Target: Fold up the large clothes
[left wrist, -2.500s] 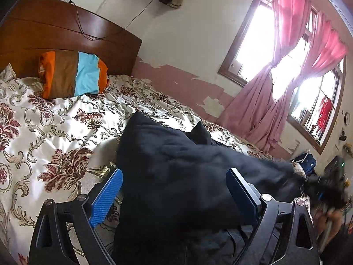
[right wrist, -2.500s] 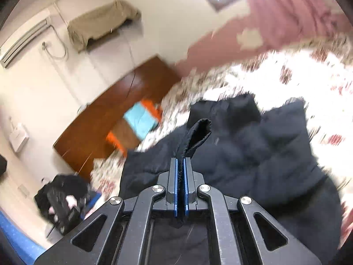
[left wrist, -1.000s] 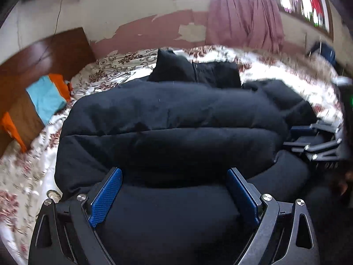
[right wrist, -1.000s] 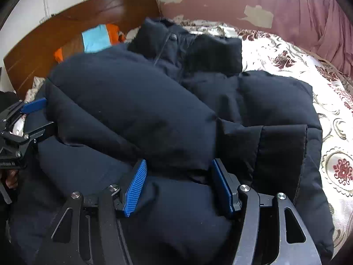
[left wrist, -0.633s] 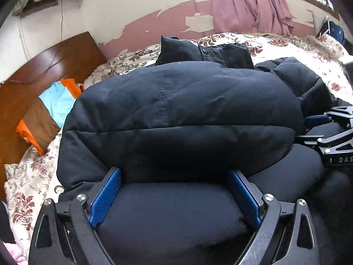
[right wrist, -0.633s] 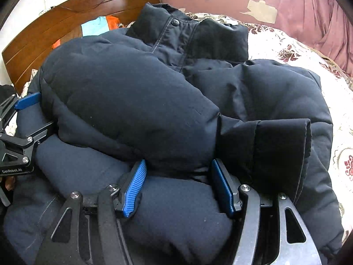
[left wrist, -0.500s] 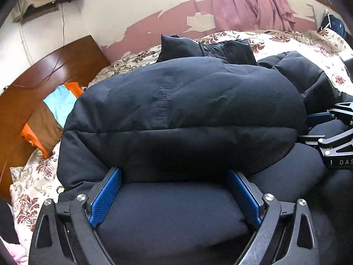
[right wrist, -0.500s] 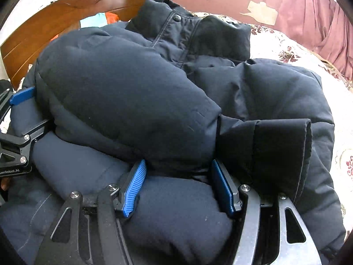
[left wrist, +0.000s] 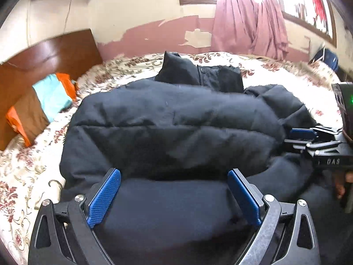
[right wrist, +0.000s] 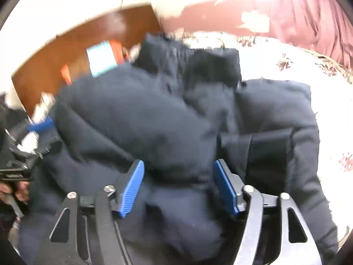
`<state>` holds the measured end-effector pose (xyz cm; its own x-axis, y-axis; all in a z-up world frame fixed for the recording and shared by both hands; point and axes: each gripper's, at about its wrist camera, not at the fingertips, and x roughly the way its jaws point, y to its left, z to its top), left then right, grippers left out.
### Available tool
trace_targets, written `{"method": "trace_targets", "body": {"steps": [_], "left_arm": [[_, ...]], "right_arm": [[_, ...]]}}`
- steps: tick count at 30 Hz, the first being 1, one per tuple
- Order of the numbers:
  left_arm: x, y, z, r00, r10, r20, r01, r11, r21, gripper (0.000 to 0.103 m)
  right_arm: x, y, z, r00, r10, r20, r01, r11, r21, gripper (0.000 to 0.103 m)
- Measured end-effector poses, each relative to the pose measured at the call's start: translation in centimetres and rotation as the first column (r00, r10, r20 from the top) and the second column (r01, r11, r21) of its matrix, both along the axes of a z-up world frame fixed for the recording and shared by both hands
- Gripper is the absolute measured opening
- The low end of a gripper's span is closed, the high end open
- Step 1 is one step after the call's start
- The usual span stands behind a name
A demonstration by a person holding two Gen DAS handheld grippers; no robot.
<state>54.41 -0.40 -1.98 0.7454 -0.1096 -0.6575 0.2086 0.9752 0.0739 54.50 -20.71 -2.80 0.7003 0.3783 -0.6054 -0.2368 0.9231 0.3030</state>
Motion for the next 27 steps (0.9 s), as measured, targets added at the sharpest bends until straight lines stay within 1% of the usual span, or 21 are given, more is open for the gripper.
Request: {"method": "trace_targets", "body": {"steps": [1,2,3,5,6,7,9,10,12,14,16,17,18,21,23,25,27], "left_arm": [[0.5,0.6,1.0,1.0,0.004,-0.003,-0.004,1.0,-0.027,0.098],[0.9,1.1,1.7,1.0,0.014,0.0,-0.014,0.999,-0.05,0.098],[1.7,1.6,2.7,0.999,0.04,0.002,-0.04,0.995,-0.091,0.098],[4.0,2.7,4.5,0.995,0.103,-0.005,-0.102,0.978,-0.184,0.098],[5.2,3.1,5.1,0.991,0.13,-0.011,-0.129,0.967,-0.218,0.098],[6.8,3.5,5.7,0.985,0.169,-0.022,-0.169,0.955,-0.244,0.098],[9.4,3.5,6.4,0.975,0.218,-0.043,-0.222,0.939,-0.262,0.098],[10.8,3.4,6.7,0.97,0.239,-0.049,-0.244,0.935,-0.259,0.098],[12.4,2.8,6.8,0.964,0.262,-0.041,-0.264,0.932,-0.249,0.098],[14.4,1.5,6.9,0.969,0.247,-0.012,-0.243,0.943,-0.226,0.098],[16.6,0.2,6.8,0.971,0.236,0.025,-0.228,0.957,-0.181,0.098],[17.2,-0.4,6.8,0.971,0.235,0.039,-0.226,0.961,-0.162,0.098],[18.5,-1.4,6.5,0.97,0.235,0.058,-0.226,0.966,-0.126,0.098],[21.4,-3.6,5.7,0.964,0.247,0.097,-0.244,0.969,-0.049,0.098],[23.7,-4.7,4.9,0.962,0.259,0.088,-0.259,0.966,-0.011,0.098],[25.3,-4.9,4.1,0.958,0.282,0.06,-0.282,0.959,-0.016,0.098],[26.3,-4.5,3.7,0.948,0.315,0.035,-0.313,0.949,-0.045,0.098]], "right_arm": [[0.6,-0.6,0.7,1.0,-0.023,0.012,0.023,0.999,0.028,0.074],[1.9,-1.3,1.5,0.997,-0.072,0.015,0.071,0.996,0.057,0.077],[3.2,-1.7,2.1,0.994,-0.105,0.016,0.103,0.992,0.076,0.078],[6.5,-2.6,3.0,0.986,-0.164,0.028,0.159,0.98,0.121,0.078],[8.5,-3.1,3.2,0.979,-0.203,0.023,0.197,0.969,0.152,0.078],[10.5,-3.9,2.9,0.97,-0.245,0.007,0.238,0.95,0.204,0.078],[13.0,-4.6,2.0,0.96,-0.28,-0.017,0.273,0.916,0.294,0.078],[14.0,-5.0,1.4,0.956,-0.294,-0.025,0.285,0.9,0.33,0.078],[15.8,-5.5,-0.1,0.952,-0.304,-0.006,0.283,0.877,0.389,0.078],[16.9,-5.3,-1.4,0.949,-0.314,0.02,0.278,0.864,0.42,0.078],[17.5,-5.4,-2.6,0.949,-0.312,0.038,0.259,0.846,0.466,0.078],[17.9,-5.4,-3.1,0.952,-0.304,0.042,0.248,0.843,0.477,0.077],[18.4,-5.2,-3.4,0.954,-0.297,0.045,0.243,0.849,0.469,0.077],[20.0,-5.0,-3.4,0.958,-0.279,0.069,0.22,0.866,0.45,0.077],[21.1,-5.2,-3.3,0.96,-0.269,0.079,0.21,0.876,0.435,0.077],[21.7,-5.3,-3.1,0.963,-0.257,0.079,0.2,0.883,0.425,0.073],[22.6,-4.9,-3.0,0.968,-0.243,0.067,0.196,0.892,0.407,0.061]]}}
